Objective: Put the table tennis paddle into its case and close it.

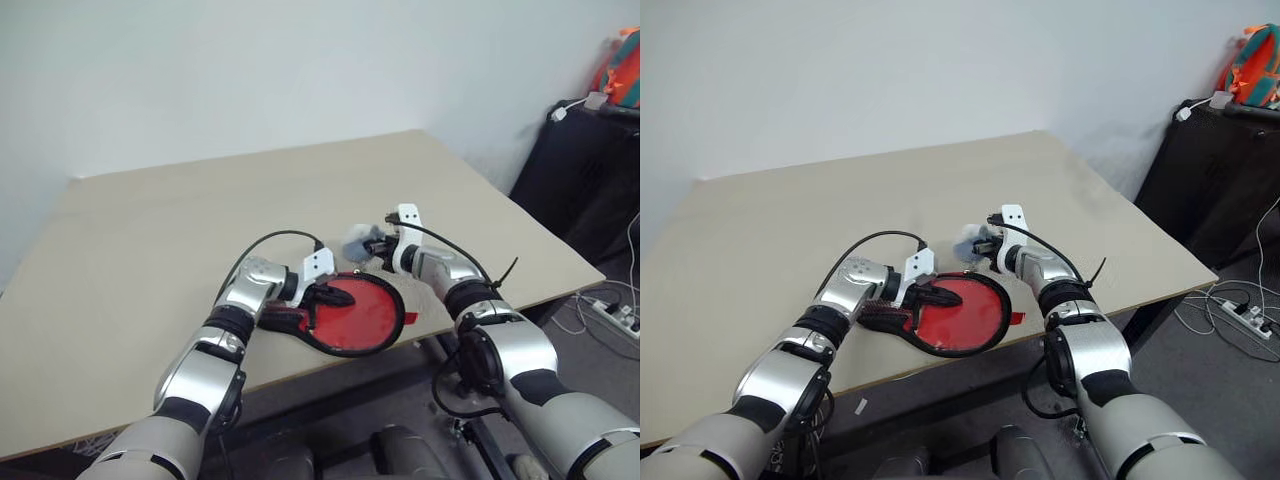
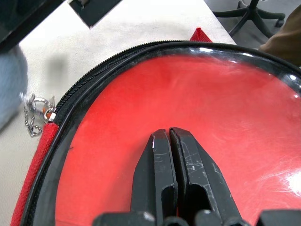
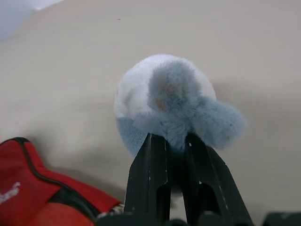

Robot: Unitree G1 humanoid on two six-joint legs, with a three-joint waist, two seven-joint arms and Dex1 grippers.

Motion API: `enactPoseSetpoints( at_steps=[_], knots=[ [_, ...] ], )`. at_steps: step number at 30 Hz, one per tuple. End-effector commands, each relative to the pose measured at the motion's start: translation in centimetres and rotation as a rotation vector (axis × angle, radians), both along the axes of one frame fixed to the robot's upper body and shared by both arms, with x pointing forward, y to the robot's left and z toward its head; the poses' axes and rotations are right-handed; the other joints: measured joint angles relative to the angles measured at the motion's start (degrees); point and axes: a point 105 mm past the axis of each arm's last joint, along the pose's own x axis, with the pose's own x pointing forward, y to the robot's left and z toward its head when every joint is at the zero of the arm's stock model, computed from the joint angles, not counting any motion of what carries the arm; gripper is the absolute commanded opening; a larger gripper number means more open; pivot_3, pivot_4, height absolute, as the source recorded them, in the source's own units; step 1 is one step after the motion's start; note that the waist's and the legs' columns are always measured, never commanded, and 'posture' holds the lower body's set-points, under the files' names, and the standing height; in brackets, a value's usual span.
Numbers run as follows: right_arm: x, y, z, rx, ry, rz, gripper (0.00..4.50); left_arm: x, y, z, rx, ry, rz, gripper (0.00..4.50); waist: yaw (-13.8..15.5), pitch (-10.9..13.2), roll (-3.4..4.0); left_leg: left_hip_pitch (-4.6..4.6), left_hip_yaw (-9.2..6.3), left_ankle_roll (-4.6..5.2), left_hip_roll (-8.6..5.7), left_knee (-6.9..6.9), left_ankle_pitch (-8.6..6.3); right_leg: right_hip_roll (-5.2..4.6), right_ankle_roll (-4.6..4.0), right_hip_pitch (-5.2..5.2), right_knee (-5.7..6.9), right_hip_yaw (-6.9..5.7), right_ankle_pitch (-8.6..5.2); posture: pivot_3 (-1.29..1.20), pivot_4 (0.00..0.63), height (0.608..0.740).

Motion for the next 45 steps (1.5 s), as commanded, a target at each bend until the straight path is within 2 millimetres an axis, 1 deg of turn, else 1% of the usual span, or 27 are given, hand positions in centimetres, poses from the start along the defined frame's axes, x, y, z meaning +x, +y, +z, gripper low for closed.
enactPoseSetpoints(
  at_steps=[1,10,17,21,24,27,33,41,45],
  knots=[
    [0.5,-1.5,1.9,-0.070,-0.114,0.023,0.01,-0.5,0.8,-1.7,0.098,0.043,-0.006,0.00,0.0,0.0,0.00,0.00,0.00,0.00,0.00,0.00,0.00,0.00,0.00,0.01,0.00,0.00,0.00,0.00,0.000,0.740],
    [-1.0,-4.8,1.8,-0.290,-0.228,0.140,0.01,-0.5,0.6,-1.9,0.110,0.043,-0.013,0.00,0.2,0.0,0.02,0.00,-0.06,0.00,-0.02,0.00,0.00,-0.02,-0.01,0.06,-0.02,-0.06,-0.02,0.00,0.000,0.740],
    [-1.7,-7.5,2.9,-0.421,-0.305,0.168,0.01,-0.6,0.3,-2.0,0.112,0.042,-0.016,0.00,0.2,0.0,0.03,0.00,-0.07,-0.01,-0.05,0.01,0.00,-0.07,-0.10,0.08,-0.05,-0.07,-0.09,0.00,0.000,0.740],
    [-2.4,-8.0,3.4,-0.456,-0.336,0.215,0.01,-0.6,0.2,-2.0,0.113,0.041,-0.017,0.00,0.4,0.0,0.03,-0.01,-0.11,-0.01,-0.05,0.02,-0.01,-0.10,-0.09,0.12,-0.07,-0.15,-0.10,0.00,0.000,0.740],
    [-3.6,-8.3,3.7,-0.483,-0.365,0.301,0.01,-0.5,0.2,-2.1,0.112,0.039,-0.016,0.00,0.7,0.0,0.03,-0.03,-0.12,-0.01,-0.08,0.02,-0.01,-0.13,-0.08,0.12,-0.10,-0.17,-0.12,0.00,0.000,0.740],
    [-4.9,-8.8,3.6,-0.527,-0.371,0.381,0.01,-0.6,0.1,-2.1,0.110,0.040,-0.015,0.00,0.7,0.0,0.03,-0.07,-0.13,-0.01,-0.12,0.02,-0.01,-0.16,0.02,0.12,-0.13,-0.17,-0.18,0.00,0.000,0.740],
    [-6.2,-10.3,3.2,-0.640,-0.363,0.452,0.01,-0.7,0.0,-2.2,0.106,0.043,-0.015,0.00,0.8,0.0,0.00,-0.05,-0.12,-0.02,-0.11,0.02,-0.02,-0.20,0.03,0.13,-0.15,-0.21,-0.19,0.00,0.000,0.740],
    [-8.5,-10.5,3.0,-0.660,-0.342,0.604,0.01,-0.7,-0.2,-2.3,0.105,0.045,-0.018,0.00,1.3,0.0,-0.04,-0.07,-0.15,-0.06,-0.08,0.02,-0.04,-0.21,0.02,0.13,-0.23,-0.31,-0.21,0.00,0.000,0.740],
    [-8.8,-10.7,3.2,-0.671,-0.337,0.632,0.01,-0.7,-0.2,-2.3,0.105,0.044,-0.019,0.00,1.6,0.1,-0.06,-0.08,-0.14,-0.05,-0.07,0.02,-0.06,-0.21,0.03,0.13,-0.26,-0.32,-0.21,0.00,0.000,0.740]
  ],
)
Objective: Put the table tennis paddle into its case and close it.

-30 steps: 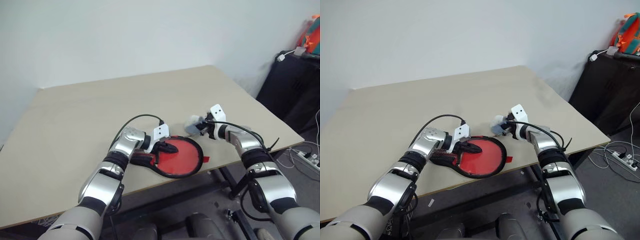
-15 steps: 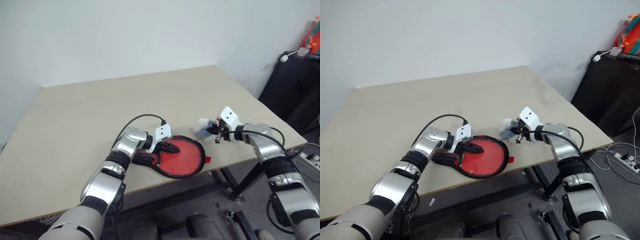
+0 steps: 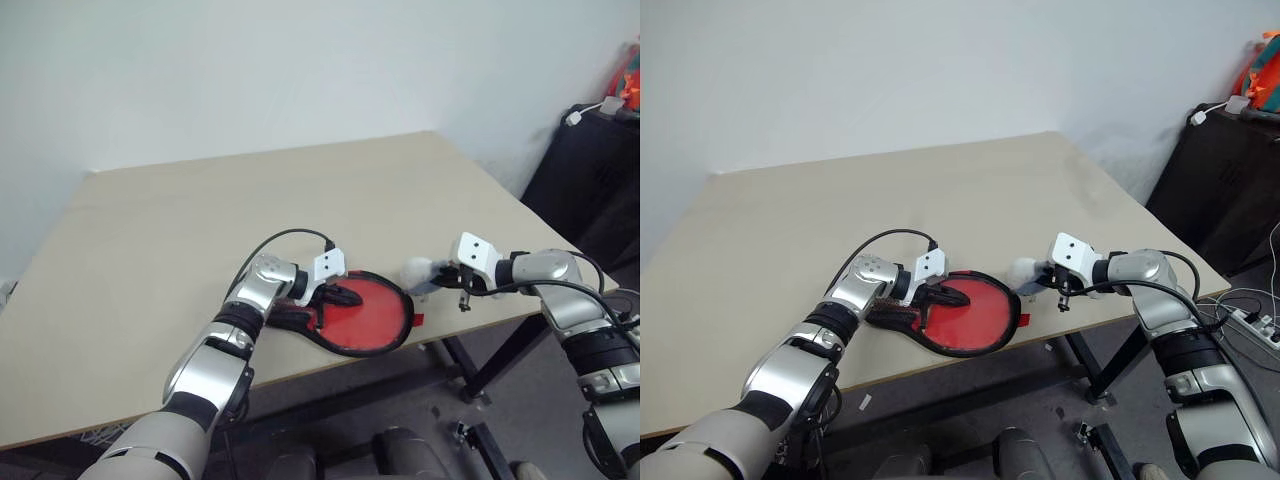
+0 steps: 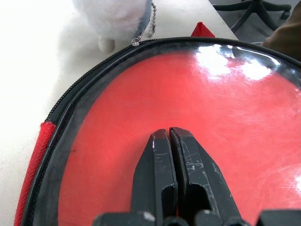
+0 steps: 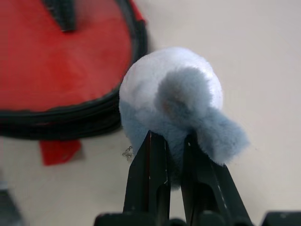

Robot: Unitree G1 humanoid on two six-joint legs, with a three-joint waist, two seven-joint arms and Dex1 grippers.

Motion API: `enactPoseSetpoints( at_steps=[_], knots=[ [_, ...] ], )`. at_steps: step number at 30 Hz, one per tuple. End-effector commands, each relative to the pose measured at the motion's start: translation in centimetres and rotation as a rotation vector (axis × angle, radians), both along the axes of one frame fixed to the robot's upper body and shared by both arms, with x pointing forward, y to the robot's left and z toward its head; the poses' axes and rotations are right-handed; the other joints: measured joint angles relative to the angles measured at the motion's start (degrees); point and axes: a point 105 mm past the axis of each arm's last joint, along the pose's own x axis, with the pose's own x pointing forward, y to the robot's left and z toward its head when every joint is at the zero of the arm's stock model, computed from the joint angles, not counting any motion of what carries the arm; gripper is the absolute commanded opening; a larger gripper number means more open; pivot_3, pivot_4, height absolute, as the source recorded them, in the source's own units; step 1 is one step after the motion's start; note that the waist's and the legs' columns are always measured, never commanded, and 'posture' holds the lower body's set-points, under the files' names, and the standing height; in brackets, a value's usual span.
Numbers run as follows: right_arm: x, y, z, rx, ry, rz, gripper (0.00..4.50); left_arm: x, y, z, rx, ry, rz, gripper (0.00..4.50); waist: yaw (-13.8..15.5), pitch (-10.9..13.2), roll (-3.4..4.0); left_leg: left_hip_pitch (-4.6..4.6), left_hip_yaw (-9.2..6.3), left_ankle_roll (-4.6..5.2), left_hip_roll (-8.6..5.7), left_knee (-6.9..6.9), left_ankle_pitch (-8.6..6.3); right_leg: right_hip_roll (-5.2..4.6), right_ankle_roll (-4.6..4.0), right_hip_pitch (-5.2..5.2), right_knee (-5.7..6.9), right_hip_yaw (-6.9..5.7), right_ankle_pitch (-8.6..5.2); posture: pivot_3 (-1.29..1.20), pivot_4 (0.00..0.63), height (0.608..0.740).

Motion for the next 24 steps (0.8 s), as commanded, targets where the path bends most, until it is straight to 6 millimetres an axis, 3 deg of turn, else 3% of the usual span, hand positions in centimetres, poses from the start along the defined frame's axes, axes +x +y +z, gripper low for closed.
enactPoseSetpoints(
  at_steps=[1,15,24],
  knots=[
    [-0.1,-0.5,1.6,-0.023,-0.035,0.033,0.01,-0.8,1.2,-2.2,0.092,0.062,0.011,0.00,0.0,0.0,0.00,0.00,0.00,0.00,0.01,0.00,0.00,0.00,0.00,0.00,0.00,0.00,0.00,0.00,0.000,0.740],
    [-2.1,-1.3,2.5,-0.057,0.035,0.139,0.01,-0.7,1.2,-2.2,0.095,0.062,0.014,0.00,0.2,0.0,-0.03,-0.03,-0.03,-0.02,0.03,-0.01,-0.05,-0.02,0.00,0.02,-0.08,-0.09,0.00,0.00,0.000,0.740],
    [-4.4,-1.3,2.5,-0.061,0.111,0.241,0.01,-0.7,1.1,-2.2,0.095,0.061,0.014,0.00,0.6,0.0,-0.05,-0.05,-0.01,0.05,0.03,-0.01,-0.14,-0.03,0.06,0.01,-0.16,-0.09,-0.05,0.00,0.000,0.740]
  ],
)
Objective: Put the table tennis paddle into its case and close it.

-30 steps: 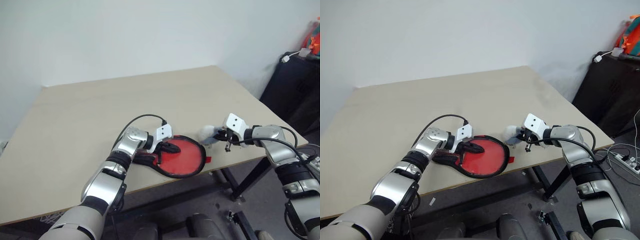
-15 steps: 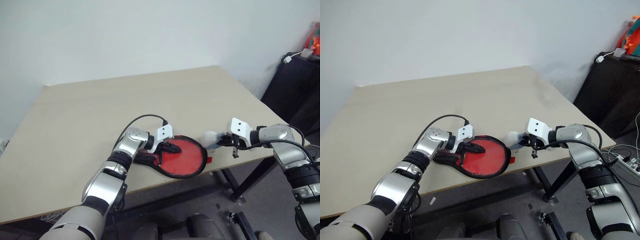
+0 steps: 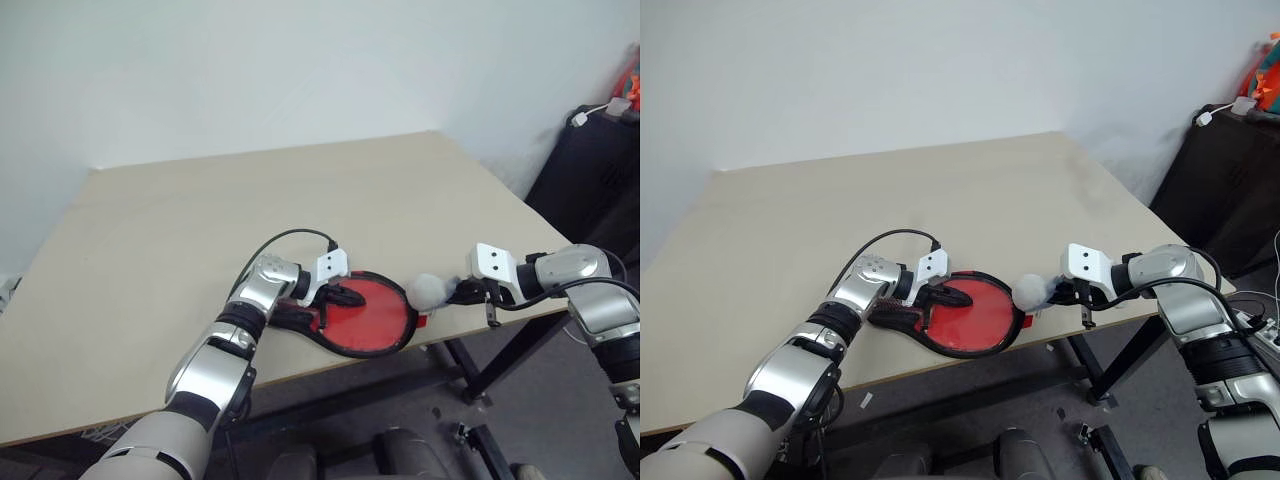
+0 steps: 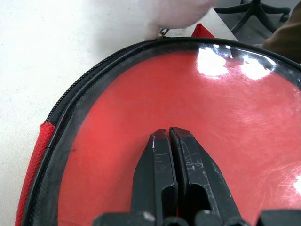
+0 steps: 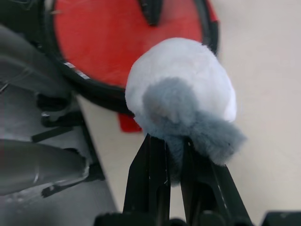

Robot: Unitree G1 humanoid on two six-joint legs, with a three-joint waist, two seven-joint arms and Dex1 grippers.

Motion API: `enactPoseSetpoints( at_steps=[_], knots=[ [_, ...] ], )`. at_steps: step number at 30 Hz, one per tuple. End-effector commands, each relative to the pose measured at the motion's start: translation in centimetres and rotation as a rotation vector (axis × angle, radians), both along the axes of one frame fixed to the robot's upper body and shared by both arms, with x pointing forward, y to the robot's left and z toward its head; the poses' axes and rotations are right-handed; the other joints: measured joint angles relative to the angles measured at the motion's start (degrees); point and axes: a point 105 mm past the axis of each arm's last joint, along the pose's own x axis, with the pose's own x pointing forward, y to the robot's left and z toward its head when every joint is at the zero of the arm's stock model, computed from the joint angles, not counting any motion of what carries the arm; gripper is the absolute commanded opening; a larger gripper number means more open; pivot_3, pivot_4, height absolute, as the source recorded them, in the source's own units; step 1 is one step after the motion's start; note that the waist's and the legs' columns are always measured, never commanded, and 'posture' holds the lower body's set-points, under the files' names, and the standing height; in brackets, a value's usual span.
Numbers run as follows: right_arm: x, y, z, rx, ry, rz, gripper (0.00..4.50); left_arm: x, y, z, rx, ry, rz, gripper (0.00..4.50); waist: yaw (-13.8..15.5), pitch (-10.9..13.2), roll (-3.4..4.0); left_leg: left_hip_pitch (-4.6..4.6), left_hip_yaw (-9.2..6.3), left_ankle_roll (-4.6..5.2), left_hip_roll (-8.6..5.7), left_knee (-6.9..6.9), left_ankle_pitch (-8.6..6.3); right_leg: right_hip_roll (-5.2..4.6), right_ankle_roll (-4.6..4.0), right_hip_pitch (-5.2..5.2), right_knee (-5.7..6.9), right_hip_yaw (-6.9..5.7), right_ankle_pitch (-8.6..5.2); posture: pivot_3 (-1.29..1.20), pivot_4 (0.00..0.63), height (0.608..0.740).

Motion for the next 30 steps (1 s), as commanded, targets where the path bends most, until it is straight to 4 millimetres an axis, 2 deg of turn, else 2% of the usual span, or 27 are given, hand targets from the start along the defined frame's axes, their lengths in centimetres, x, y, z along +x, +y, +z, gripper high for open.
enactPoseSetpoints(
  at_steps=[1,10,22,30],
  knots=[
    [-1.1,-0.6,0.9,-0.018,0.018,0.046,0.01,-0.6,1.4,-2.3,0.099,0.063,0.025,0.00,0.2,0.0,-0.01,0.00,-0.01,0.01,0.00,0.00,-0.01,0.00,0.01,0.00,-0.01,-0.01,-0.01,0.00,0.000,0.740],
    [-3.2,0.2,-0.2,-0.029,0.111,0.144,0.01,-0.5,1.4,-2.2,0.099,0.061,0.027,0.00,1.2,0.0,-0.01,0.01,0.03,0.06,0.03,0.00,-0.15,0.00,0.17,-0.01,-0.03,0.00,-0.13,0.00,0.000,0.740],
    [-6.3,3.1,0.7,0.124,0.281,0.282,0.01,-0.4,1.3,-2.2,0.098,0.059,0.032,0.00,1.3,0.0,-0.03,0.03,0.06,0.08,0.08,0.00,-0.20,0.01,0.21,0.01,-0.02,0.00,-0.16,0.00,0.000,0.740],
    [-6.8,5.4,0.7,0.206,0.363,0.316,0.01,-0.4,1.0,-2.1,0.096,0.057,0.028,0.00,1.3,0.0,-0.05,0.08,0.08,0.08,0.15,0.01,-0.21,0.01,0.21,0.02,-0.01,-0.06,-0.15,0.00,0.000,0.740]
  ],
)
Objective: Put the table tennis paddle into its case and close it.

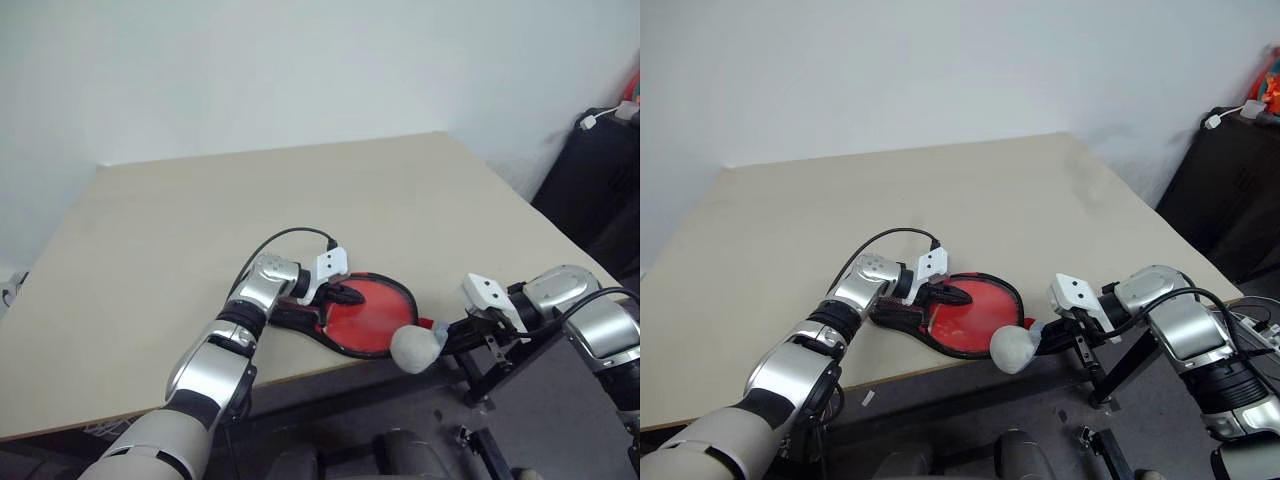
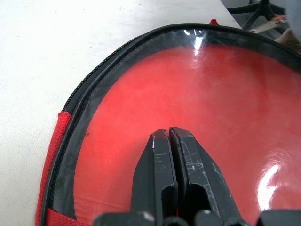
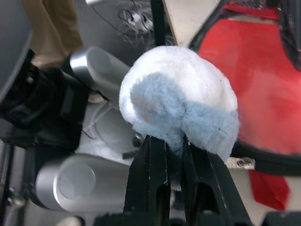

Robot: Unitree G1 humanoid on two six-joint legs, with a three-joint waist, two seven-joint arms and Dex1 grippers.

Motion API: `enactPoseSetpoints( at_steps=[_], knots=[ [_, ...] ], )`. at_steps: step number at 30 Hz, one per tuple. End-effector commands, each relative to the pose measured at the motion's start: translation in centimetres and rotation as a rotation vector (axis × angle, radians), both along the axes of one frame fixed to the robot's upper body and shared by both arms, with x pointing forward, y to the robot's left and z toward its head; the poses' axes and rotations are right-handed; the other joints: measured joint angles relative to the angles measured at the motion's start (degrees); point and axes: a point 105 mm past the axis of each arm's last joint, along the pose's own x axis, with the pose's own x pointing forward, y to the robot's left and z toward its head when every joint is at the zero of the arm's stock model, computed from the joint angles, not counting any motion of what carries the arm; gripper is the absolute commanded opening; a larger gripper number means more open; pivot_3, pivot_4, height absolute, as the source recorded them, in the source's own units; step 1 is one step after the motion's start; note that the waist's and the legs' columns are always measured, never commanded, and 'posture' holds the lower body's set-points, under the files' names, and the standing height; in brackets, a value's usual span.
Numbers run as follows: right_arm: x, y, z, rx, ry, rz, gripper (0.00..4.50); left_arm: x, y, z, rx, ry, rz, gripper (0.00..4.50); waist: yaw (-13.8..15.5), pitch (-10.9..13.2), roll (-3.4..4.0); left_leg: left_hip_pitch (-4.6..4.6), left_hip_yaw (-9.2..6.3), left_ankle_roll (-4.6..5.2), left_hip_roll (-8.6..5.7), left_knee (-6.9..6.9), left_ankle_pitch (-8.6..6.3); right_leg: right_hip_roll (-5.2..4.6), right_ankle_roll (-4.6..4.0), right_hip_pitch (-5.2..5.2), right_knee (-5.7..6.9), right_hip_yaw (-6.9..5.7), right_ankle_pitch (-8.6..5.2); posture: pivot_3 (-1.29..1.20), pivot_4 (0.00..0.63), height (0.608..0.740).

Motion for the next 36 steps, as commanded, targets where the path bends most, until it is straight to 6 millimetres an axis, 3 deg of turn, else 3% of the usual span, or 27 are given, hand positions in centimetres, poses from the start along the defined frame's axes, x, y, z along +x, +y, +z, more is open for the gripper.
enactPoseSetpoints(
  at_steps=[1,22,36],
  knots=[
    [-0.6,1.9,1.2,0.068,0.018,0.083,0.01,-0.6,0.9,-2.1,0.090,0.058,0.012,0.00,0.0,0.0,0.00,0.00,0.00,0.00,0.01,0.00,0.00,0.00,0.00,0.00,0.00,-0.01,0.00,0.00,0.000,0.740],
    [2.0,9.6,0.2,0.230,0.072,0.012,0.01,-0.5,0.8,-1.8,0.086,0.056,0.011,0.00,-0.3,-0.1,-0.13,0.09,0.00,0.01,0.12,0.01,0.01,0.05,0.02,-0.03,0.20,-0.08,0.01,0.00,0.000,0.740],
    [2.3,12.7,0.3,0.306,0.097,-0.002,0.01,-0.5,1.0,-1.8,0.090,0.060,0.013,0.00,-0.4,-0.1,-0.13,0.15,-0.04,0.02,0.24,0.01,0.01,0.12,0.02,-0.04,0.31,-0.18,0.02,0.00,0.000,0.740]
  ],
)
